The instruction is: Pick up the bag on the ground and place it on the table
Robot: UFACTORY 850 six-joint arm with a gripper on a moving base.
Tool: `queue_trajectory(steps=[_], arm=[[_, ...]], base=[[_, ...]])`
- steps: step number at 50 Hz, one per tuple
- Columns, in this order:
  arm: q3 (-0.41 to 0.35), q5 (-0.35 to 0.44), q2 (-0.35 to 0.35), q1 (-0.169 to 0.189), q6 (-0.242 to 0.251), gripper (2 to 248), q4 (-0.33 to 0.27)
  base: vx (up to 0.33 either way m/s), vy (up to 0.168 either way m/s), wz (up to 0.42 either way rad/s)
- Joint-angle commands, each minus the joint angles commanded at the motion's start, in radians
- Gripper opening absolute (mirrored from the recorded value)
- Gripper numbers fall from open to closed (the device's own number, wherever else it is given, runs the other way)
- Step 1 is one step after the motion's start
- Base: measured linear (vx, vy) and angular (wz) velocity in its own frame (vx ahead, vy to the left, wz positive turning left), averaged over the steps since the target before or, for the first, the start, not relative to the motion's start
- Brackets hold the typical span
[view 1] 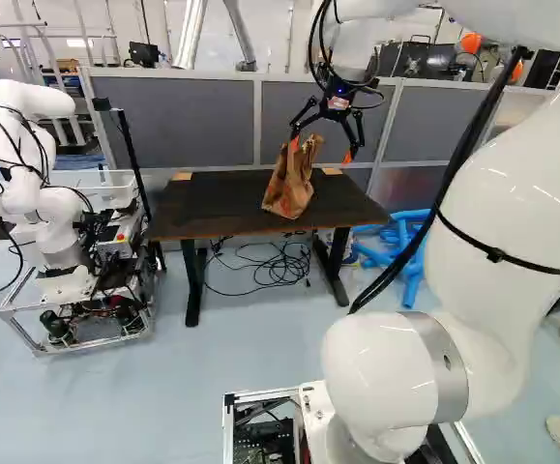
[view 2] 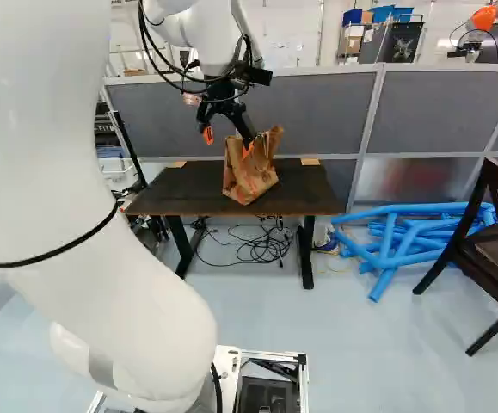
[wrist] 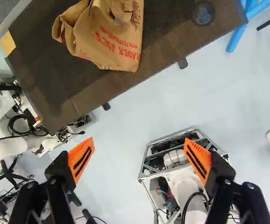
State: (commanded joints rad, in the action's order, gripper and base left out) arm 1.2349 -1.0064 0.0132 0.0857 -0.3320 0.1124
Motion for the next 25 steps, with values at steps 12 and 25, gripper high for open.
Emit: queue_trajectory(steps=[12, 25], arm=[[-0.020, 0.033, -0.005, -0.002, 0.006, 247, -0.002], [-0.054, 0.088, -0.014, -0.004, 0.016, 247, -0.005]], base=[[0.000, 0.000, 0.000], [0.000, 0.000, 0.000]])
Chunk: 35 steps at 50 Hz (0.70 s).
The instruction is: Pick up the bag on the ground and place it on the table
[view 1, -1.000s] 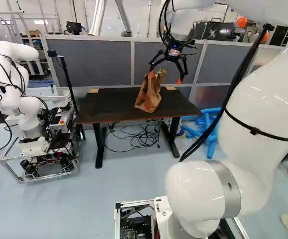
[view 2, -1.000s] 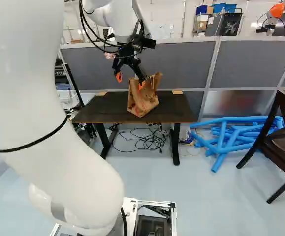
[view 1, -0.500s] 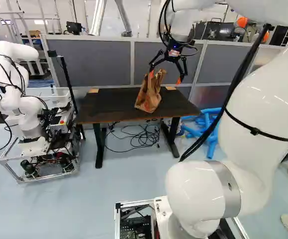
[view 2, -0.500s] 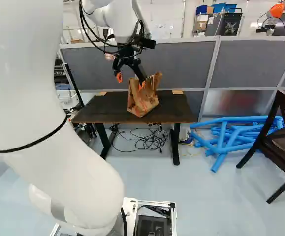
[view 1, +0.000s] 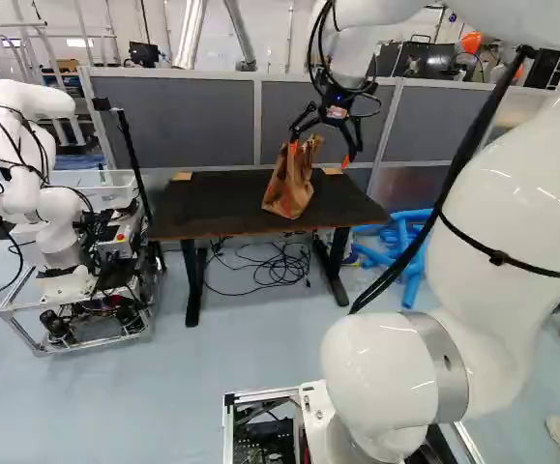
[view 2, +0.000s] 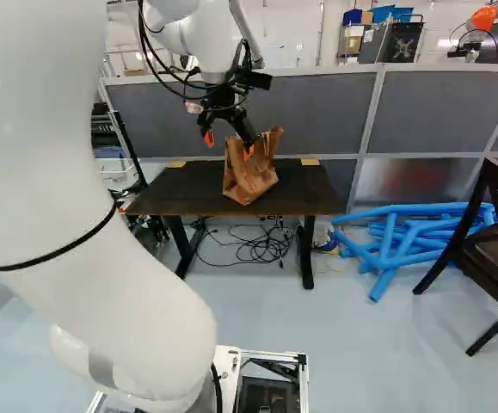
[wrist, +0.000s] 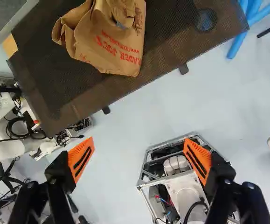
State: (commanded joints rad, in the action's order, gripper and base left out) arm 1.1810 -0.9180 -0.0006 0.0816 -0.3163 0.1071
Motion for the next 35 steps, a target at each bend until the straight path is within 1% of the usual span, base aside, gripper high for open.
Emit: queue_trajectory(steps=[17, 35], arm=[[-0.060, 0.098, -0.015, -0.004, 0.017, 247, -0.006], [-0.148, 0.242, -0.038, -0.011, 0.043, 247, -0.014]], base=[[0.000, 0.000, 0.000], [0.000, 0.000, 0.000]])
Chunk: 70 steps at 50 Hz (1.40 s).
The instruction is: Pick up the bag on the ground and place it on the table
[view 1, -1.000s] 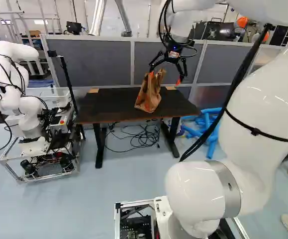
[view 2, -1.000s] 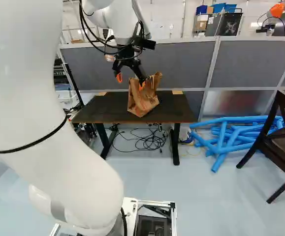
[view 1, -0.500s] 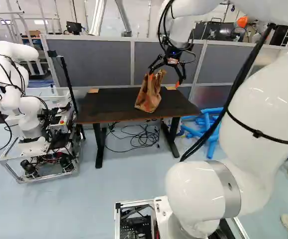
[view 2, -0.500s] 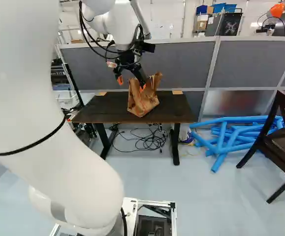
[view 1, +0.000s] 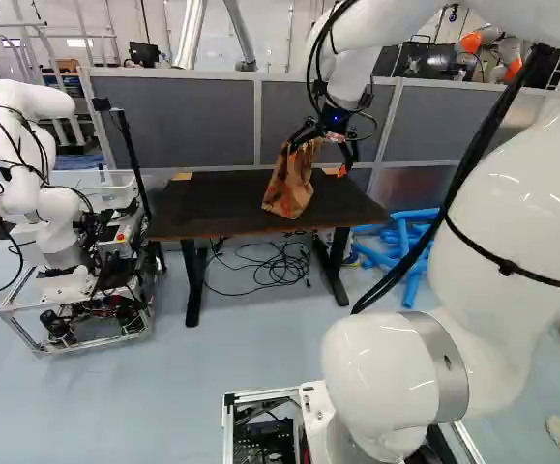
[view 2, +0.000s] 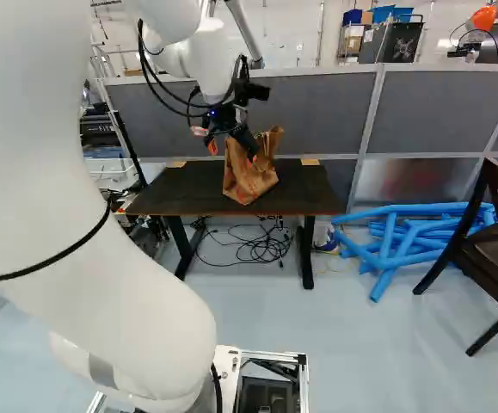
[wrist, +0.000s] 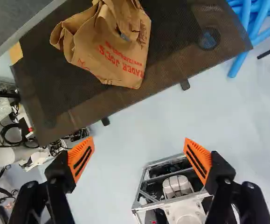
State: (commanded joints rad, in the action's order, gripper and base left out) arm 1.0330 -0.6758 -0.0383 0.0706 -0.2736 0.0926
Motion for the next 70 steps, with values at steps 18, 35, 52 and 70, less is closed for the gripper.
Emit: queue_trajectory(steps=[18, 35, 52, 70], arm=[[-0.108, 0.177, -0.028, -0.008, 0.031, 247, -0.011], [-0.231, 0.378, -0.059, -0.017, 0.067, 247, -0.023], [-0.374, 0.612, -0.095, -0.028, 0.108, 247, -0.037], [-0.521, 0.853, -0.133, -0.039, 0.151, 247, -0.051]], base=[[0.000, 0.000, 0.000], [0.000, 0.000, 0.000], [0.000, 0.000, 0.000], [0.000, 0.000, 0.000]])
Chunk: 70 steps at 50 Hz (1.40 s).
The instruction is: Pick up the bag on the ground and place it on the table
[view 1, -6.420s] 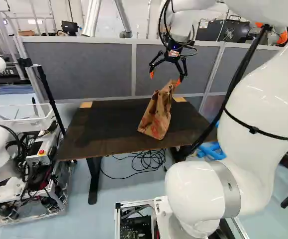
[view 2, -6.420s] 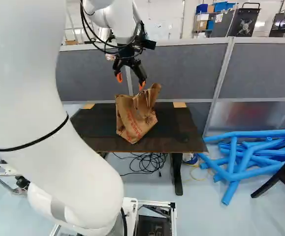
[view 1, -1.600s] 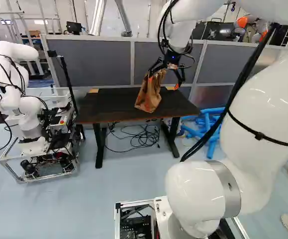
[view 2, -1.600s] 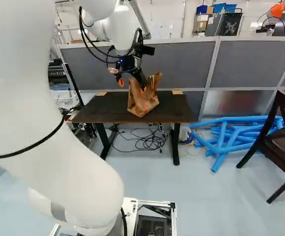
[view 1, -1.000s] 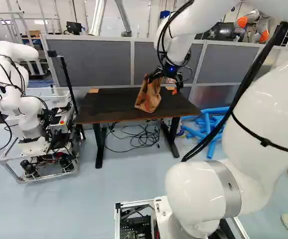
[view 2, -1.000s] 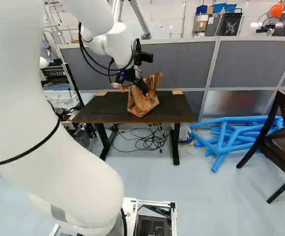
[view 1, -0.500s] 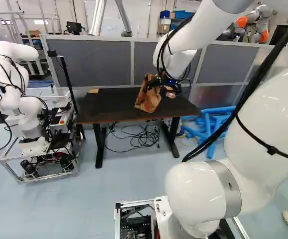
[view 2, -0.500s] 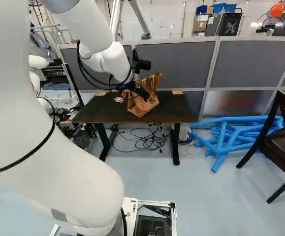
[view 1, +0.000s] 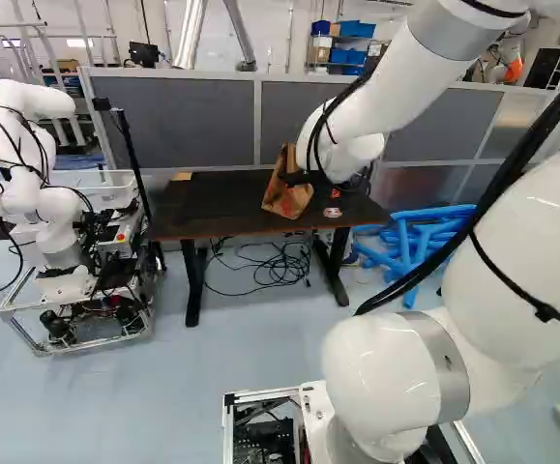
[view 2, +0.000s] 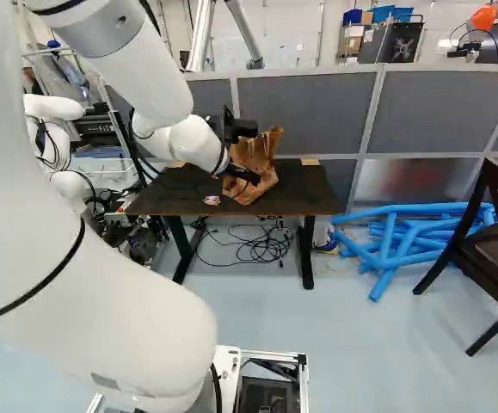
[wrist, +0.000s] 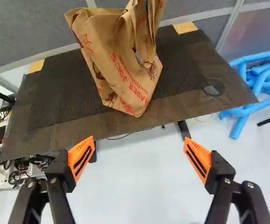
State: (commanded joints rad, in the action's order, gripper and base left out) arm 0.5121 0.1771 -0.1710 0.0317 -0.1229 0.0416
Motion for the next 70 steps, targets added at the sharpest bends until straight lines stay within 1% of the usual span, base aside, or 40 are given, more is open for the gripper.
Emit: queue_trajectory(steps=[17, 35, 49, 70], arm=[[-0.120, 0.196, -0.030, -0.009, 0.035, 247, -0.012], [-0.226, 0.370, -0.058, -0.017, 0.065, 247, -0.022], [-0.293, 0.479, -0.075, -0.022, 0.085, 247, -0.029], [-0.366, 0.600, -0.093, -0.027, 0.106, 247, -0.036]], base=[[0.000, 0.000, 0.000], [0.000, 0.000, 0.000], [0.000, 0.000, 0.000], [0.000, 0.000, 0.000]])
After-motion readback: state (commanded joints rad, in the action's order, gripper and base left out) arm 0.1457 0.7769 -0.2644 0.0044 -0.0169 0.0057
